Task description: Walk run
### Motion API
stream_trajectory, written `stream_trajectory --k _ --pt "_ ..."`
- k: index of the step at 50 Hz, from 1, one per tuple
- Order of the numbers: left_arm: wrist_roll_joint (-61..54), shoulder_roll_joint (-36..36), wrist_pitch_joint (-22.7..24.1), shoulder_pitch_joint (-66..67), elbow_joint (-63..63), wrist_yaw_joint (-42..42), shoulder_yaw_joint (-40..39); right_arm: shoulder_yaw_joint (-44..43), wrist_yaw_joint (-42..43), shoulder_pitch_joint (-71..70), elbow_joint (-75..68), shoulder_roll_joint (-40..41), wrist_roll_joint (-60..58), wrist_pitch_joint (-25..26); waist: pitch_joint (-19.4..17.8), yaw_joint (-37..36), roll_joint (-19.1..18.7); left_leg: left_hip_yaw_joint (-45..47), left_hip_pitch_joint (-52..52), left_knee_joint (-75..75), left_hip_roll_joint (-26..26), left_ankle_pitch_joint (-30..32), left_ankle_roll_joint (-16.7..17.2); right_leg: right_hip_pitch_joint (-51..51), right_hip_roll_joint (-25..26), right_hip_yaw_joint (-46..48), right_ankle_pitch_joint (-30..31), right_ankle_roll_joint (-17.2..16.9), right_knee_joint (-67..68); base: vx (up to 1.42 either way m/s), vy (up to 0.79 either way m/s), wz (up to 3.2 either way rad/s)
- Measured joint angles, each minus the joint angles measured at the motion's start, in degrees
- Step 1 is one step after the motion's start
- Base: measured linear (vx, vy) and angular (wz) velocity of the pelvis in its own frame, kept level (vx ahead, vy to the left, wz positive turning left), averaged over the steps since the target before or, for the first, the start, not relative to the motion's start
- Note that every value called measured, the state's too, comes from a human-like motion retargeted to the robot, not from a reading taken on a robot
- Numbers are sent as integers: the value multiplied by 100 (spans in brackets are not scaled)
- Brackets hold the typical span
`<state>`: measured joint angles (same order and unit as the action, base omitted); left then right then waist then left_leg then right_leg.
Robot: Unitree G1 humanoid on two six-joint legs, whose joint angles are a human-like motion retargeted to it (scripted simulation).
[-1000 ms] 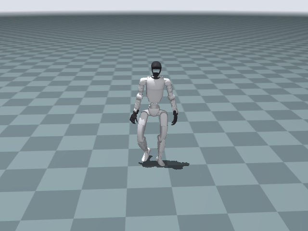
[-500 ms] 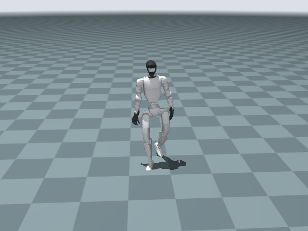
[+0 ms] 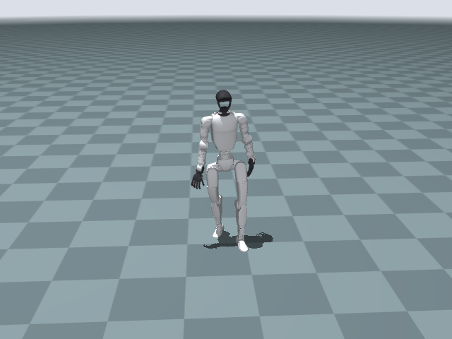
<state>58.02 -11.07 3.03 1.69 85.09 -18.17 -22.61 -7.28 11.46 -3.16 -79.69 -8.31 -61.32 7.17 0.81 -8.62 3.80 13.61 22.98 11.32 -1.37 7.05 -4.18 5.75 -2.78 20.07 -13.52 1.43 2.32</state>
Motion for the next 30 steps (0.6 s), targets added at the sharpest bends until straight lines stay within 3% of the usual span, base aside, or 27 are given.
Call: stream_trajectory --k 3,7,13,15,20,25,28,30 --pt "7 -6 97 -103 -196 228 121 -237 -346 276 -221 57 100 -88 49 -211 103 -39 16 468 72 -462 47 119 -90 -140 -65 -156 97 48 9 -43" --pt "-171 0 353 -162 -431 425 208 -399 -152 524 -645 104 453 119 138 -390 210 158 -364 350 95 -846 18 16 -253 -370 -85 -513 592 38 7 -61" --pt "-667 -56 365 -240 -381 468 38 -325 -22 389 -945 45 178 351 227 -221 50 417 -686 169 414 -1135 -16 -927 -335 -921 875 -1363 2420 27 5 -75" --pt "-762 -108 279 -282 -315 439 45 -235 11 380 -805 41 126 324 268 -153 -17 512 -747 103 526 -1207 -20 -1452 -413 -944 911 -1495 3269 26 5 -71" --pt "-617 -271 234 -278 -356 483 235 -210 278 419 -498 137 23 302 275 8 -30 670 -1025 -255 510 -1230 39 -2136 -784 -302 552 -1152 3584 15 -1 -38" --pt "-402 -204 350 -211 -458 612 329 -231 566 569 -466 179 128 332 190 12 112 865 -1413 -595 271 -1238 116 -1981 -742 433 242 -793 1798 21 -3 -3" --pt "-384 -195 357 -207 -466 479 309 -218 555 623 -602 179 147 345 114 64 181 759 -1687 -760 148 -1208 142 -1664 -459 579 785 -15 859 24 -9 29" --pt "-410 -169 320 -150 -450 488 277 -217 527 694 -714 172 134 365 156 -62 186 804 -1846 -865 153 -1231 216 -1431 -388 526 721 -7 646 23 -8 -4"
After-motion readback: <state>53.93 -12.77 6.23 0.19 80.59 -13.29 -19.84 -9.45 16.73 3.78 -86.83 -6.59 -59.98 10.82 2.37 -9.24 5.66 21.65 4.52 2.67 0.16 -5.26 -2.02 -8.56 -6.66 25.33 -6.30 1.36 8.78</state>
